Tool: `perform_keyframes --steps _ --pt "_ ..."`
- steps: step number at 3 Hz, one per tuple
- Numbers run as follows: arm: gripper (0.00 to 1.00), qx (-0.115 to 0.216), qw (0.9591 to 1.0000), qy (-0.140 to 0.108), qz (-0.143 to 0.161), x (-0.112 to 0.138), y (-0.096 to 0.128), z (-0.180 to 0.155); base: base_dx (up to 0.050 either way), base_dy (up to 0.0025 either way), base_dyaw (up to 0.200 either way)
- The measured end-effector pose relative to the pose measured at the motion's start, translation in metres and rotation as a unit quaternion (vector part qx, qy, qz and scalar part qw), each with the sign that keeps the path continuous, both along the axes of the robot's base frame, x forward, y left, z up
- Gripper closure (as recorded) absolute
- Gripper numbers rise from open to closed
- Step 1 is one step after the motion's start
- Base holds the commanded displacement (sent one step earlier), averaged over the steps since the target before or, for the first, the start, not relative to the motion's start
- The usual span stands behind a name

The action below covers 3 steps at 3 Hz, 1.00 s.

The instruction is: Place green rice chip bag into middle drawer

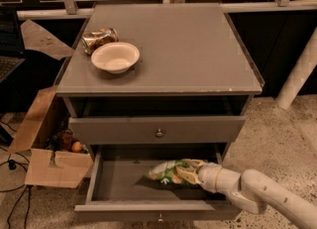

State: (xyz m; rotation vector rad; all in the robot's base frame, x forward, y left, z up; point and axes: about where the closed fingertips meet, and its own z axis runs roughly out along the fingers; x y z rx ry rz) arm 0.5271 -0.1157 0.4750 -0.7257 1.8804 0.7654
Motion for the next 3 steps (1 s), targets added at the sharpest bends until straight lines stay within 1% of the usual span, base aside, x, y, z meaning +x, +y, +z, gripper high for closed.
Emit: perform_keyframes --steps 1,2,3 --pt "0.11 0.0 1.0 0.0 0.0 0.0 0.0 0.0 0.0 0.0 0.0" --pt "0.0 0.0 1.0 0.0 0.0 0.0 0.0001 0.0 0.0 0.0 0.0" --pt "0.0 0.0 1.0 0.0 0.0 0.0 0.0001 0.0 0.0 0.0 0.0"
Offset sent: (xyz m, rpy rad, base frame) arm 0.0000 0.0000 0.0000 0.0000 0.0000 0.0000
